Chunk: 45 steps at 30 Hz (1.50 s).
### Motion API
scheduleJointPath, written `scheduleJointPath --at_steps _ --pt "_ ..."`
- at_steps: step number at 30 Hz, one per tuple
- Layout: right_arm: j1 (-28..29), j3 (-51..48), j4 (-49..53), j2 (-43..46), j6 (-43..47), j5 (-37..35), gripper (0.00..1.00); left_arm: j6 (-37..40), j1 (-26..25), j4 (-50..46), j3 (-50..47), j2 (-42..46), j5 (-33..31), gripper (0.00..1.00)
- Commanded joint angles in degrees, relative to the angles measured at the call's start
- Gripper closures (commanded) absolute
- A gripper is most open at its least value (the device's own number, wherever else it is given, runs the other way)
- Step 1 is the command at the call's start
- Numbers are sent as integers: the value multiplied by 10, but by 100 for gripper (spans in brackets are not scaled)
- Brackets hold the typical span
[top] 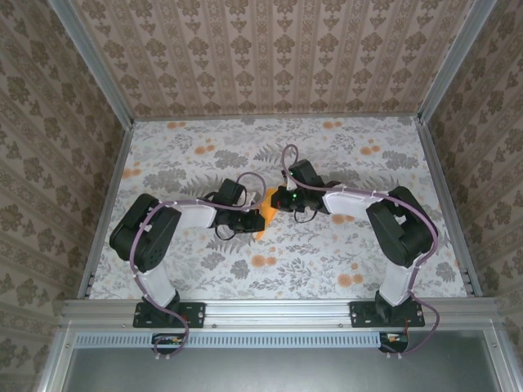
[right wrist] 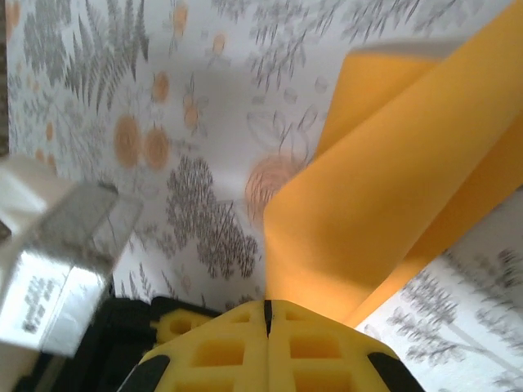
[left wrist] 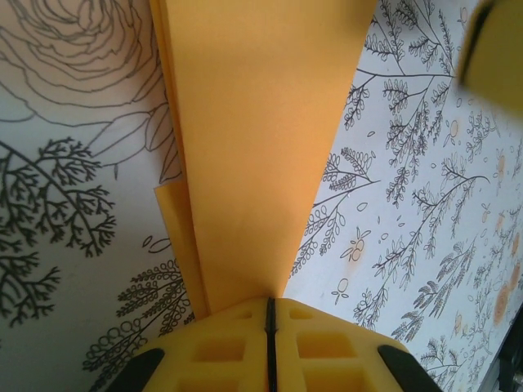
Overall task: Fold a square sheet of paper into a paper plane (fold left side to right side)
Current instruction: Fold the wing for the fifth time at the center of the table.
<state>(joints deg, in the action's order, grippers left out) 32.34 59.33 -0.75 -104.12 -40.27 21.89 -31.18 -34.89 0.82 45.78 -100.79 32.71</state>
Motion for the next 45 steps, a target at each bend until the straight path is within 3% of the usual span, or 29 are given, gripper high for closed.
scheduleJointPath --at_steps 1,20,45 --pt "11 -4 -31 -17 -1 23 100 20 -9 -50 -15 -22 -31 91" --pt "10 14 16 -74 37 -17 100 26 -11 -69 -10 -19 -37 92" --pt "-75 80 78 -113 83 -31 100 34 -11 -82 -7 -23 -41 93"
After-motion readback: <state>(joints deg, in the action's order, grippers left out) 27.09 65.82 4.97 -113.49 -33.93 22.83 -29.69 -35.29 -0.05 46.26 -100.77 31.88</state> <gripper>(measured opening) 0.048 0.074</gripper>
